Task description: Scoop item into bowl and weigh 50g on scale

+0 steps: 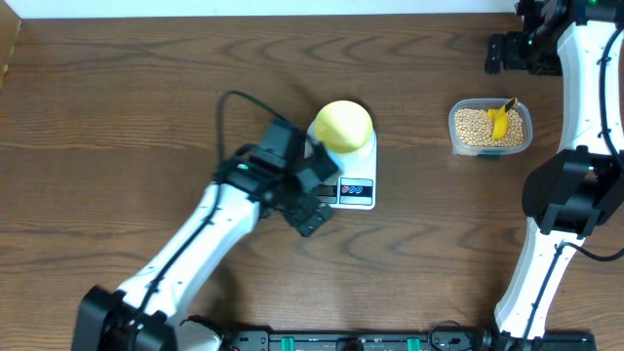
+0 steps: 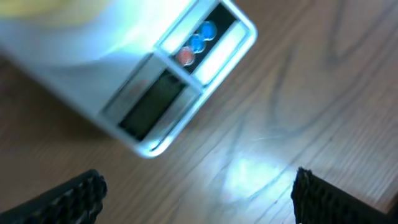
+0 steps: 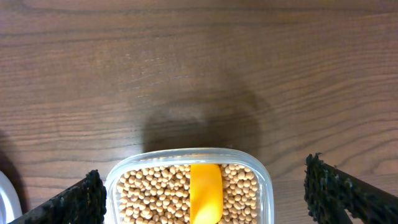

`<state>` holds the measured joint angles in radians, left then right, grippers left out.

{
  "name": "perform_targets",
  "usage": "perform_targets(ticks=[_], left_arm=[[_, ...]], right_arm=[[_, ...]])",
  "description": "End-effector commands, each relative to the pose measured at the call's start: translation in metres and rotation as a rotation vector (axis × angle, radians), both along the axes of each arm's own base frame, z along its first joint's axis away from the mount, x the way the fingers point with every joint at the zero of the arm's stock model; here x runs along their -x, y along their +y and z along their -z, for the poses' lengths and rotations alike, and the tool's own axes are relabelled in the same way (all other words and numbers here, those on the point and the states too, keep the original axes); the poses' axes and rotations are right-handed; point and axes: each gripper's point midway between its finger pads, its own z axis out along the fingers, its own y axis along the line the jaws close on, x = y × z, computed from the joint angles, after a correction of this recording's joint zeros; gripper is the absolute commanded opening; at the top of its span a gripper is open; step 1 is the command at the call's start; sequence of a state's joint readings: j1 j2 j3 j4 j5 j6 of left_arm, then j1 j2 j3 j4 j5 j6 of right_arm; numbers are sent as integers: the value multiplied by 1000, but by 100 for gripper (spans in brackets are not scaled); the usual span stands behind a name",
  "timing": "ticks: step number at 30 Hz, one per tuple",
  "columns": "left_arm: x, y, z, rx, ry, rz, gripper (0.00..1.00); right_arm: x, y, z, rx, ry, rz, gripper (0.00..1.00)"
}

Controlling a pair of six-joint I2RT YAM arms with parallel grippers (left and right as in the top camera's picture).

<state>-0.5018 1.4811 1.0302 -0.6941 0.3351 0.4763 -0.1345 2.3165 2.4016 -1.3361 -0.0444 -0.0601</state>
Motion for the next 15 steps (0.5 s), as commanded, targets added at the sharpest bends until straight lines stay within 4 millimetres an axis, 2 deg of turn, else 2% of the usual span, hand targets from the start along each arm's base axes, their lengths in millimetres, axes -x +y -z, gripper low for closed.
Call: perform_targets(ticks=[1, 4, 7, 10, 15], left_arm=[[3, -22, 4, 18, 37, 74, 97], [2, -39, 5, 64, 117, 100, 97], [-7, -43, 7, 31, 142, 128, 98], [-20, -31, 8, -71, 106, 110, 98], [-46, 8, 11, -174, 60, -22, 98]], right_arm=[[-2, -3, -5, 11, -15, 4, 99], [-2, -3, -5, 11, -15, 4, 99], [-2, -3, -5, 11, -15, 4, 99], [-2, -3, -5, 11, -15, 4, 99], [-2, -3, -5, 11, -15, 4, 99]])
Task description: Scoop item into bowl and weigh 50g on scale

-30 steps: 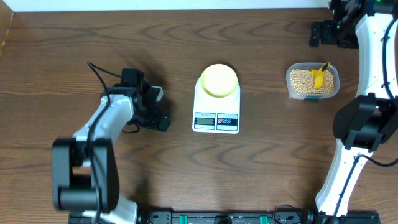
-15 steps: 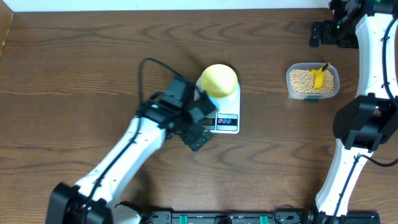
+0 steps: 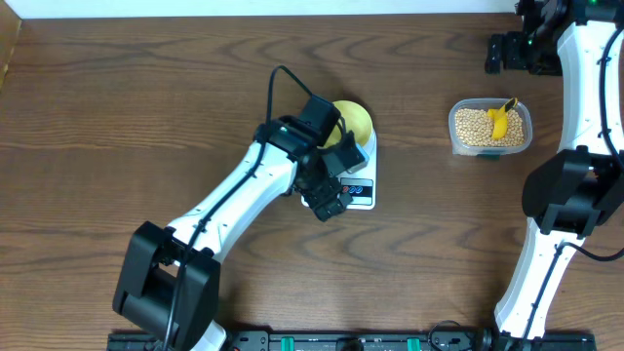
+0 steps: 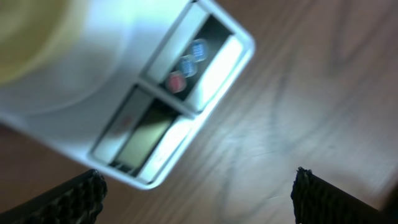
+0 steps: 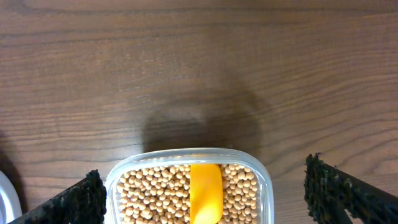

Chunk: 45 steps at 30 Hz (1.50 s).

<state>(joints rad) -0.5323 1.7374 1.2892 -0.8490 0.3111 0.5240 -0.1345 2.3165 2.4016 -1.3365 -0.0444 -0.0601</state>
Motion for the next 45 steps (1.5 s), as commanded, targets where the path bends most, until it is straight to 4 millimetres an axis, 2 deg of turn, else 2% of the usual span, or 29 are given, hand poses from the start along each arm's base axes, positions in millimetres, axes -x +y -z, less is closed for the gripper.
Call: perform_targets(ticks=[1, 6, 9, 12, 15, 18, 21, 24, 28, 45], left_arm=[[-27, 37, -2, -75, -44, -134, 98], [-58, 96, -2, -68, -33, -374, 98], [-85, 141, -6, -45, -80, -524, 98], [-115, 189, -13, 4, -145, -750, 98], [-138, 225, -24, 99, -198, -930, 98], [-150, 252, -34, 176, -240, -1005, 98], [-150, 280, -36, 173, -261, -1068, 98], [-147, 297, -36, 168, -265, -1105, 97], [-142, 306, -34, 162, -254, -1132, 98], [-138, 305, -30, 155, -231, -1133, 98]], right_arm=[[-2, -3, -5, 11, -16, 4, 99], [-2, -3, -5, 11, -16, 4, 99], [-2, -3, -5, 11, -16, 4, 99], [-2, -3, -5, 11, -16, 4, 99], [-2, -3, -5, 11, -16, 4, 99], [-2, -3, -5, 11, -16, 4, 99], [-2, -3, -5, 11, -16, 4, 99], [-2, -3, -5, 11, -16, 4, 99], [-2, -3, -5, 11, -16, 4, 99], [-2, -3, -5, 11, -16, 4, 99]])
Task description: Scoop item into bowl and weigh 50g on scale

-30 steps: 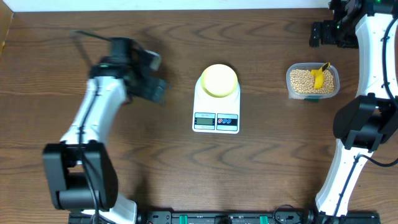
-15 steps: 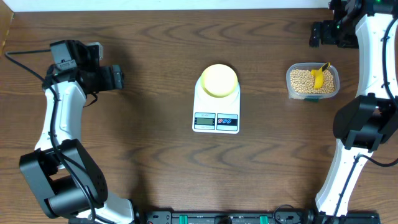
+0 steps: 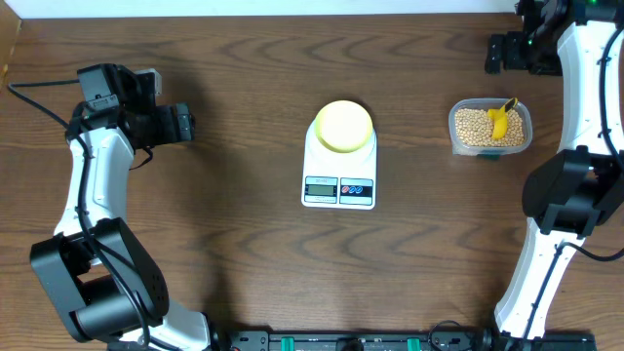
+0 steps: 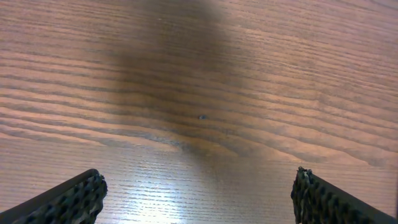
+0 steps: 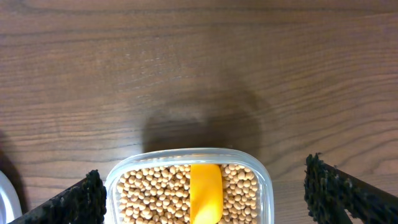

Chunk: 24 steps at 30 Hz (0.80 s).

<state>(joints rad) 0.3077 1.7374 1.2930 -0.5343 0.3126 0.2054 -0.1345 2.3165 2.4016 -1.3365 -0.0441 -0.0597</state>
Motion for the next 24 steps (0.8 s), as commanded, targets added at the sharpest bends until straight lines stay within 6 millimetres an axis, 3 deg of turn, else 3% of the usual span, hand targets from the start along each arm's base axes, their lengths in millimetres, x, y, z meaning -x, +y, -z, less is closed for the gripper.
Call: perform_targets(ticks=[1, 11, 15, 18, 21, 22, 24], left_arm=[[-1, -1, -3, 15, -7, -7, 98], [-10, 0, -8, 30, -44, -34, 98], [-12, -4, -10, 112, -44, -111, 98], [-10, -34, -17, 264, -51, -32, 97], [-5, -81, -30, 445, -52, 108, 97], [5, -107, -34, 507, -30, 197, 98], [24, -136, -30, 536, 38, 292, 98]], right_arm=[[-2, -3, -5, 11, -16, 4, 99], [-2, -3, -5, 11, -16, 4, 99], [-2, -3, -5, 11, -16, 4, 99], [-2, -3, -5, 11, -16, 4, 99], [-2, -3, -5, 11, -16, 4, 99], [-2, -3, -5, 11, -16, 4, 99], [-2, -3, -5, 11, -16, 4, 99]])
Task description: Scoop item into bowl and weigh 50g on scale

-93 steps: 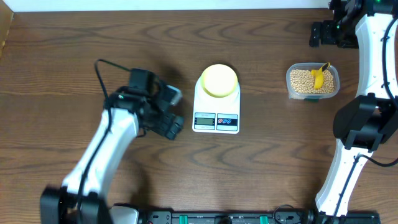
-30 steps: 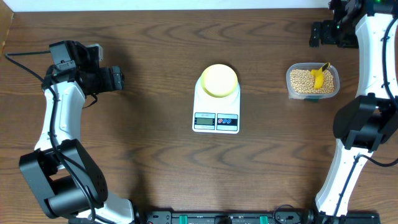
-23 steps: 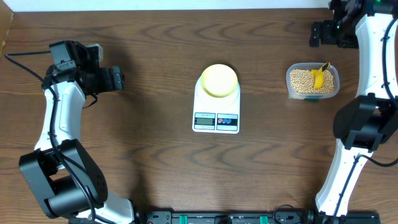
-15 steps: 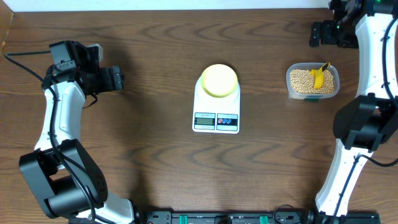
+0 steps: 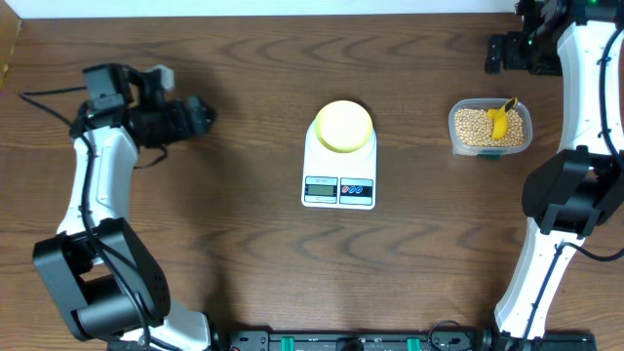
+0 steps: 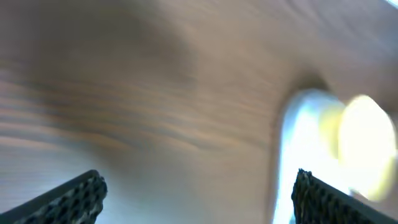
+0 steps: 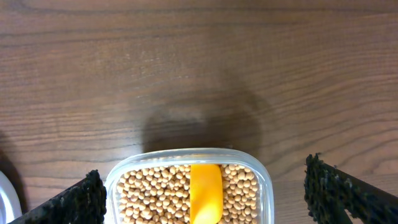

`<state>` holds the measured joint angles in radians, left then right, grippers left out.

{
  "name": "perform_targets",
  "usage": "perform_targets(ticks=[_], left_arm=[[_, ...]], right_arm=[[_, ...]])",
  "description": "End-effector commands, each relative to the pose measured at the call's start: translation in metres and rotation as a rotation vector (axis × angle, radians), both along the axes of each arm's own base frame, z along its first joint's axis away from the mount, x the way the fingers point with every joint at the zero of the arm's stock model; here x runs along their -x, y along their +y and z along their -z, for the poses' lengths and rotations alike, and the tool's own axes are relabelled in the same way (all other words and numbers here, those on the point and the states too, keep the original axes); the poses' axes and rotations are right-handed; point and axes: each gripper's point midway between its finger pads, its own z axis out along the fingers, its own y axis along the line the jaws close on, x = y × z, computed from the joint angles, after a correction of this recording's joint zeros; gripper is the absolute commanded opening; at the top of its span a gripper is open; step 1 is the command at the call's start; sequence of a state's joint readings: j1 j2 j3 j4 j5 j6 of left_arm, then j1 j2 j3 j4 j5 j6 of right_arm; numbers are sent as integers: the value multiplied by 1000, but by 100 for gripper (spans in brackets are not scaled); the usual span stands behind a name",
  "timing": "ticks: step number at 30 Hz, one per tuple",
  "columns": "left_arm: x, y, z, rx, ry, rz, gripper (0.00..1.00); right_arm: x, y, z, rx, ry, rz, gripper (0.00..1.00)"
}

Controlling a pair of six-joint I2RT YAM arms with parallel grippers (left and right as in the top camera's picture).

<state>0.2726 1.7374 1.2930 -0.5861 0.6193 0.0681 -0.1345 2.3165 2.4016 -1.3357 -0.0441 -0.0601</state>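
Observation:
A white scale (image 5: 339, 168) stands mid-table with a yellow bowl (image 5: 343, 125) on its platform. A clear tub of soybeans (image 5: 489, 128) sits to the right, a yellow scoop (image 5: 500, 119) lying in it; the right wrist view shows the tub (image 7: 190, 186) and scoop (image 7: 205, 193) from above. My right gripper (image 7: 202, 196) hangs open high over the tub. My left gripper (image 5: 203, 113) is at the far left, open and empty, pointing toward the scale. The left wrist view is blurred; the scale (image 6: 298, 149) and bowl (image 6: 364, 146) show at its right.
The wooden table (image 5: 195, 253) runs to a pale wall at the back. My right arm (image 5: 575, 146) stands along the right edge.
My left gripper has swung to the right, so its camera now faces the scale and bowl instead of bare table. The right arm, tub and scoop are unchanged.
My left gripper was open beside the scale's display, then closer over the scale's front. By the following moment it was far off at the table's left, with the scale and bowl standing free. Now it points back toward them. The right gripper stayed above the tub.

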Motion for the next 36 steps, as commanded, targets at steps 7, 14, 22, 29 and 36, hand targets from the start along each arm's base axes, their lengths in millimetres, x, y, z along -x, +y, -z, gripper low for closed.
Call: perform_targets(ticks=[7, 14, 22, 29, 36], left_arm=[[137, -182, -1, 140, 177, 848, 97], [176, -243, 22, -110, 102, 1221, 97], [185, -284, 44, -127, 25, 1379, 97], [185, -288, 58, -97, 61, 1397, 97], [183, -269, 82, -222, 136, 1417, 97]], right_arm=[[-2, -3, -5, 10, -15, 4, 99], [-2, -3, -5, 10, -15, 4, 99], [-2, -3, -5, 10, -15, 4, 99], [-2, -3, -5, 10, -15, 4, 99], [-2, -3, -5, 10, -15, 4, 99]])
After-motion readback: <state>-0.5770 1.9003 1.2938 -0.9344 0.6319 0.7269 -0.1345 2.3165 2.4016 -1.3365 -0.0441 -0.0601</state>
